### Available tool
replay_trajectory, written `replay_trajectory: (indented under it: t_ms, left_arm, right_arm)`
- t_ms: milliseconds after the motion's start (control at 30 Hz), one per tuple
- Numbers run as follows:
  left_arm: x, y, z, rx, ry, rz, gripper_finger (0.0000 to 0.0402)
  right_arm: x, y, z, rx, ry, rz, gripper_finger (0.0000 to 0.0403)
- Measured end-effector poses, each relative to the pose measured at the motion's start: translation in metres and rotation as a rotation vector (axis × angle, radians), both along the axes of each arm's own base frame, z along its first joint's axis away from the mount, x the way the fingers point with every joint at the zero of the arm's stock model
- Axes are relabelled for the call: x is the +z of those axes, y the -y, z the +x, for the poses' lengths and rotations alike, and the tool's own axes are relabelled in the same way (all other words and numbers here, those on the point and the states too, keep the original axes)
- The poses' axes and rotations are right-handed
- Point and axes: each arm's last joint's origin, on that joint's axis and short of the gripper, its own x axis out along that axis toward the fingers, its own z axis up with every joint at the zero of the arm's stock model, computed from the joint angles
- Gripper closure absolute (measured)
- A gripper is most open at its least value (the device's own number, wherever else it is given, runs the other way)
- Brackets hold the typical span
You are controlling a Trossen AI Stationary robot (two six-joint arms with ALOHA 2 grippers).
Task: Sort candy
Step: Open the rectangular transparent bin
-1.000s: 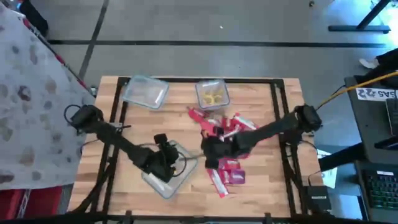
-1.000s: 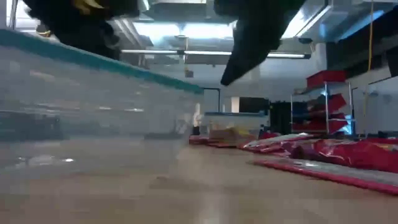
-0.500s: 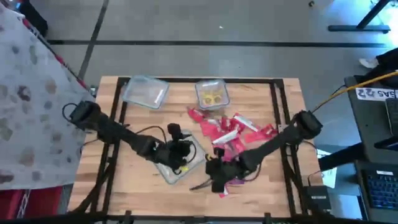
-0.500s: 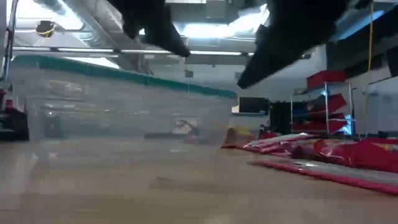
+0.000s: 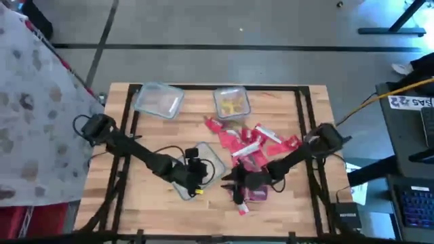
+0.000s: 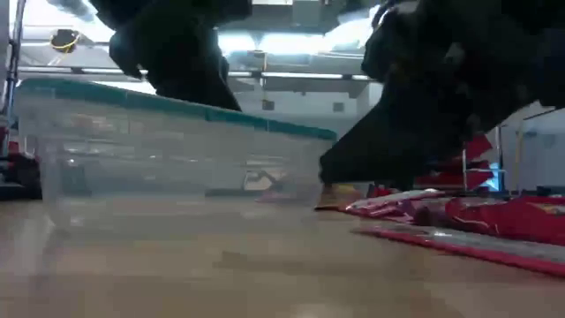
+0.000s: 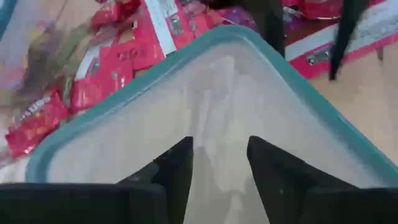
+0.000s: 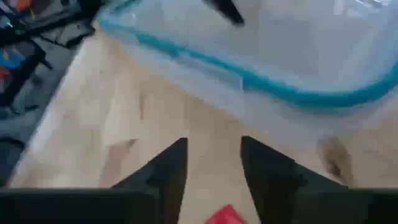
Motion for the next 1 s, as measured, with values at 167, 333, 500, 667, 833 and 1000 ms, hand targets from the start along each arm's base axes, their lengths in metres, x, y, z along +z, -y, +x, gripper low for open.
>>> replay_trajectory:
  t_ms: [167,333,500,667,833,1000]
  left_arm:
    - [-0.014,0.0,-0.004,0.002,0.104,-0.049,0.0259]
    - [-0.024,-0.003,-0.009,0.016,0.149,-0.083,0.0259]
    - [-0.03,-0.005,-0.013,0.027,0.188,-0.106,0.0259]
    - [-0.032,-0.006,-0.015,0.032,0.194,-0.108,0.0259]
    - [-0.035,-0.007,-0.017,0.032,0.202,-0.109,0.0259]
    - [-0.039,-0.009,-0.021,0.045,0.209,-0.104,0.0259]
  right_arm:
    - [0.001,0.003,0.004,-0.021,0.017,-0.004,0.018]
    - [0.005,0.001,0.006,-0.039,0.076,0.003,0.0177]
    - [0.006,0.002,0.006,-0.08,0.084,0.006,0.0176]
    - [0.007,0.003,0.006,-0.095,0.118,-0.042,0.0176]
    - [0.008,0.002,0.007,-0.035,0.139,-0.082,0.0176]
    - [0.009,0.0,0.007,0.058,0.141,-0.065,0.0176]
